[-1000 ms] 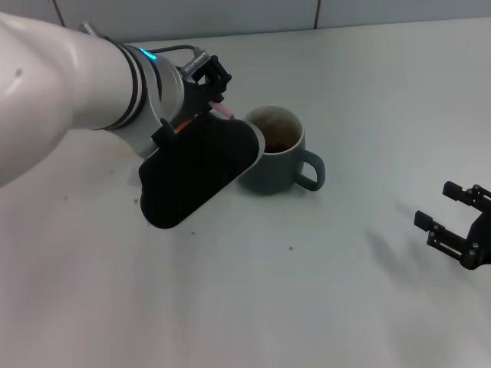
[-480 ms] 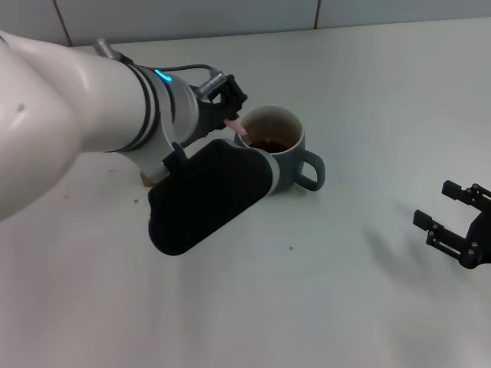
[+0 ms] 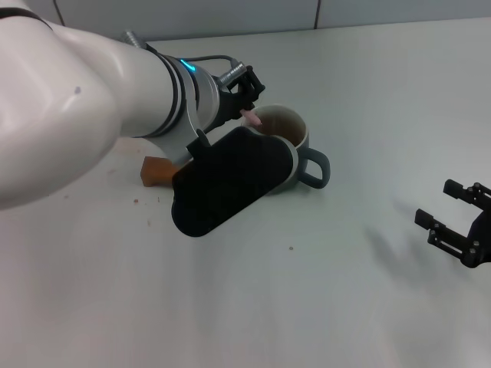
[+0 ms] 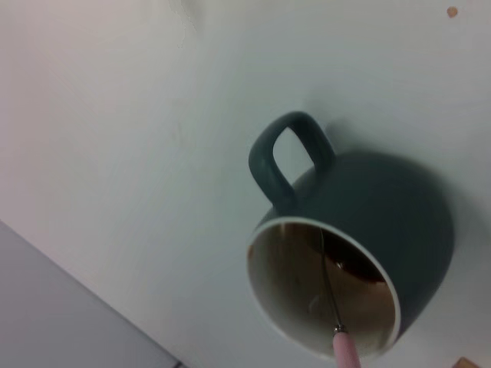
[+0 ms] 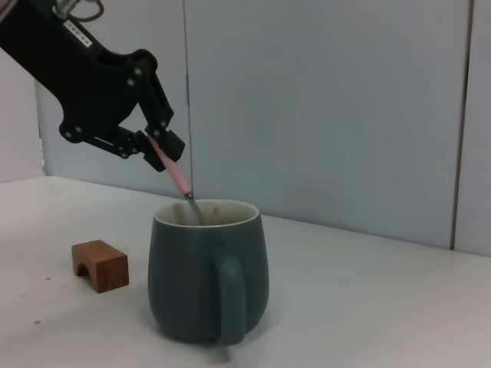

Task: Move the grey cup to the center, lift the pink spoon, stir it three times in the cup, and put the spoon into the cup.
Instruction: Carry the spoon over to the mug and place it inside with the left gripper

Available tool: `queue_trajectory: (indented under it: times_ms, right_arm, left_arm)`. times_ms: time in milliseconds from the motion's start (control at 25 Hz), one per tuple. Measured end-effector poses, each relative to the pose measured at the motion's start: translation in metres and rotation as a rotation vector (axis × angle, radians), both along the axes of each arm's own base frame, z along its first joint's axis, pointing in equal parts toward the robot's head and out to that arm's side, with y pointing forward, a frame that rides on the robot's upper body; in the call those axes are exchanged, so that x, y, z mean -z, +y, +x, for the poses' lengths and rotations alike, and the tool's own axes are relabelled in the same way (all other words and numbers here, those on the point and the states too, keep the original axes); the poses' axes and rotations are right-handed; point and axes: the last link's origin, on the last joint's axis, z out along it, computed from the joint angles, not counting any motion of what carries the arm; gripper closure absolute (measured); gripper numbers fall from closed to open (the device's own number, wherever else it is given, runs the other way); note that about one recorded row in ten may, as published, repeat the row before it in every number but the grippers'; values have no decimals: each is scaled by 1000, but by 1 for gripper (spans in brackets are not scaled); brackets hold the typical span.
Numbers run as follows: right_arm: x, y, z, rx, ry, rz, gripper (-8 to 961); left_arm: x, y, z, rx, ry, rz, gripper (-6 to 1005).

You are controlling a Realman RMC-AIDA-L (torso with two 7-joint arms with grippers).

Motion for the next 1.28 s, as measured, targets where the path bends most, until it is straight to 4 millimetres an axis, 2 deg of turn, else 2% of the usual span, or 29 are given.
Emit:
queue_trajectory:
  times_ms: [240,640,920,1280]
  right_arm:
    - [0,0,0,1,0,0,250]
    - [1,2,-1,-2,4,-2,250]
    - [2,3,-3,-9,8,-6,250]
    - [3,3,-4,-15,10,-11,250]
  left_arm:
    - [-7,10,-5,-27,-11,30,768]
    - [-13,4,-15,-48,-17,39,764]
    - [-7,-8,-12,-37,-23,13,761]
    - [-4,-6,-15,-72,-92,42,756]
